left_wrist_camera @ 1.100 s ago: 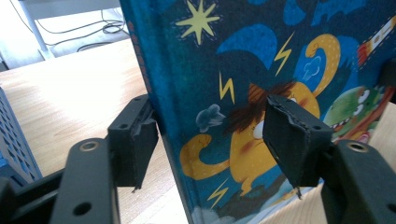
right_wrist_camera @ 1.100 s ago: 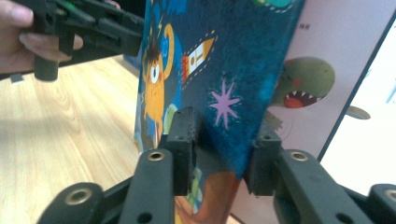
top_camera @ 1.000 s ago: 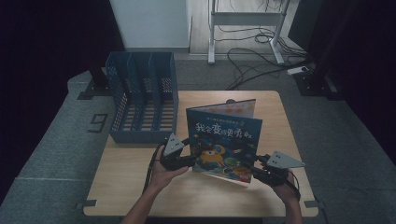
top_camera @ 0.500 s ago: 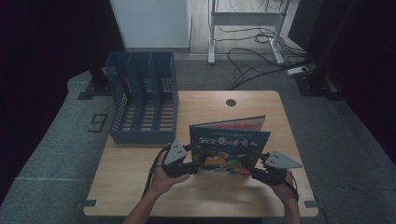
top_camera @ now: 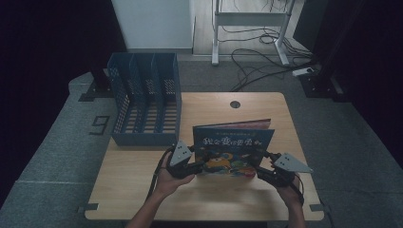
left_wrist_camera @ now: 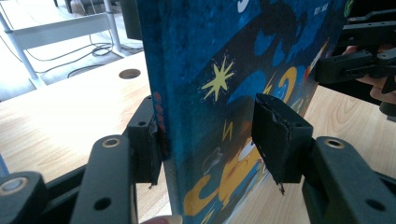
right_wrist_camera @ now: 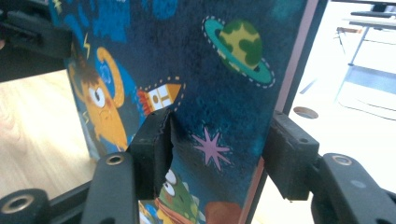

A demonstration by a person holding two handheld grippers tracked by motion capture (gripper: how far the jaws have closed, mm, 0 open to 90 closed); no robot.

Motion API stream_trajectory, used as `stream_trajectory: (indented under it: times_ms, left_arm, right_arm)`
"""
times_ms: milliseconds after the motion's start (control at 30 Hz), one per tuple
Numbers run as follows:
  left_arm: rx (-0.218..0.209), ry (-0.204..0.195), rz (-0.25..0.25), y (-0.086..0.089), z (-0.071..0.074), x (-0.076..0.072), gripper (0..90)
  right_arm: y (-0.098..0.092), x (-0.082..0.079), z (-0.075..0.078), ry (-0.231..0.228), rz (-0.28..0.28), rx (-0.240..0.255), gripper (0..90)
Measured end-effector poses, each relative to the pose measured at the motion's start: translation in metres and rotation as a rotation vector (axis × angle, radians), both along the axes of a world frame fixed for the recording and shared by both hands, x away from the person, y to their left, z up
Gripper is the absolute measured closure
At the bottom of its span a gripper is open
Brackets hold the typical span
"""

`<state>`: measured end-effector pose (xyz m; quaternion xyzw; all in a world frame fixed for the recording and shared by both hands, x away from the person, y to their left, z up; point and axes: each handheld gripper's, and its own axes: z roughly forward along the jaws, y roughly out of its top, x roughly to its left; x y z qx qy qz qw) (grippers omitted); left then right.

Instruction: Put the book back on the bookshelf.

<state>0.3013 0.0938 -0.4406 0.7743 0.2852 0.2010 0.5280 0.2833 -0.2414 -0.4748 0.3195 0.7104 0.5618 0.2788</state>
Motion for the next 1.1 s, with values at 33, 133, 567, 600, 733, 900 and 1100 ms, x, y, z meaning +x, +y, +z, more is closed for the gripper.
stream_trajectory:
  times_ms: [33, 133, 567, 600, 733, 900, 1100]
  left_arm:
    - [0.000, -0.001, 0.002, 0.000, 0.000, 0.000, 46.4]
    - [-0.005, 0.006, -0.009, 0.001, 0.001, 0.000, 49.5]
    - [-0.010, -0.024, -0.031, -0.006, -0.002, -0.011, 53.8]
    - [-0.010, -0.024, -0.031, -0.006, -0.002, -0.011, 53.8]
    - [-0.016, -0.014, -0.039, -0.007, 0.000, -0.010, 52.8]
    - [-0.029, -0.024, -0.051, -0.012, 0.004, -0.011, 52.4]
    - [-0.037, -0.017, -0.043, -0.013, 0.005, -0.009, 52.9]
  right_arm:
    - [0.000, 0.000, 0.000, 0.000, -0.006, 0.005, 42.8]
    - [0.003, -0.001, 0.002, -0.004, -0.041, 0.030, 35.8]
    - [0.017, 0.000, 0.005, 0.023, -0.127, 0.022, 25.8]
    - [0.017, 0.000, 0.005, 0.023, -0.127, 0.022, 25.8]
    - [0.016, -0.001, 0.003, 0.018, -0.121, 0.038, 24.7]
    - [0.016, -0.001, 0.004, 0.020, -0.112, 0.049, 25.2]
    - [0.016, -0.001, 0.003, 0.022, -0.111, 0.050, 25.8]
